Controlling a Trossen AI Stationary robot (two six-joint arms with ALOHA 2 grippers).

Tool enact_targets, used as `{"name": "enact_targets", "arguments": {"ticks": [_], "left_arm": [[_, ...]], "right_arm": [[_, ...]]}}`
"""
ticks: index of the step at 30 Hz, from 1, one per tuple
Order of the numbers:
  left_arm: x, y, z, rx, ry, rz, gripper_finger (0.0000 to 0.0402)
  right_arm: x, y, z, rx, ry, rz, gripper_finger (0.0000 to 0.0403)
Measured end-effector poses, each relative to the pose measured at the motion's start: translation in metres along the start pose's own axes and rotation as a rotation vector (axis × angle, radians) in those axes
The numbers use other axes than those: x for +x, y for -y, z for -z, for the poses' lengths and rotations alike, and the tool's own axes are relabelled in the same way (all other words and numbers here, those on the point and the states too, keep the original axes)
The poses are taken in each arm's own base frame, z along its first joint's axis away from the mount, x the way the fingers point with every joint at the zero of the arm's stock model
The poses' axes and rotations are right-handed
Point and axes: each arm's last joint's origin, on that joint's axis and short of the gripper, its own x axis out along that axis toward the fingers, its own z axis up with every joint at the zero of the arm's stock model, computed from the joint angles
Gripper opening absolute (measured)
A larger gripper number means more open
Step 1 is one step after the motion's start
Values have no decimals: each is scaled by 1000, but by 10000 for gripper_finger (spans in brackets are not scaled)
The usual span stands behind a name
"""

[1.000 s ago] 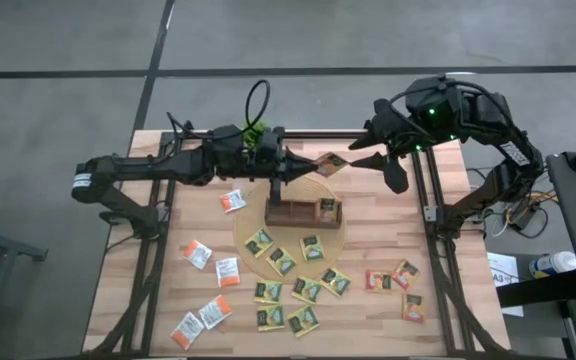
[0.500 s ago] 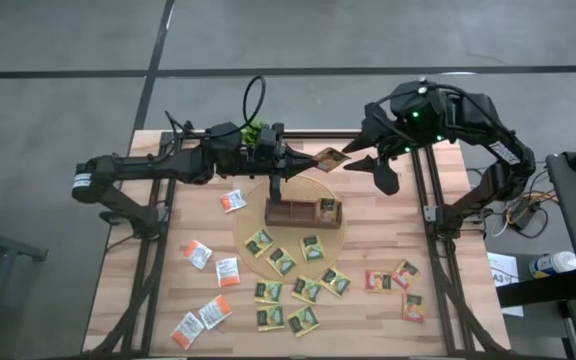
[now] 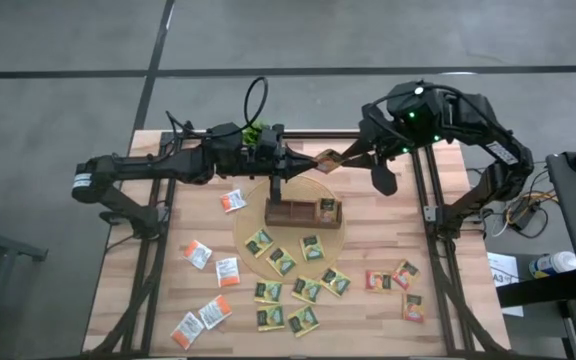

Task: Pick & Place Tea
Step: Put the orange tea bag into the right section of the wooden organizer

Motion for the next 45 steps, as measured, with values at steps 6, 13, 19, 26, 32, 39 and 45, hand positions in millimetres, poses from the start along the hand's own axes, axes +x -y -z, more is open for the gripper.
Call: {"name": "enact_targets", "arguments": {"ticks": [6, 13, 19, 26, 32, 39, 45], "left_arm": [[0, 0, 0, -1, -2, 3, 0], [0, 0, 0, -44, -2, 5, 39], [0, 0, 0, -57, -2, 8, 130], [-5, 1, -1, -70, -35, 2, 189], [-18, 3, -2, -79, -109, -17, 191], [-34, 7, -7, -74, -158, -25, 188], [-42, 7, -7, -71, -190, -32, 188]], "right_arm": [[1, -1, 0, -7, -4, -42, 10], [1, -1, 0, -7, -6, -43, 8], [1, -1, 3, -2, -29, -45, 8], [5, -1, 14, 14, -154, -52, 8], [25, 2, 26, -1, -252, -63, 8], [65, 7, 50, -10, -395, -81, 8], [103, 12, 76, -36, -472, -98, 8]]}}
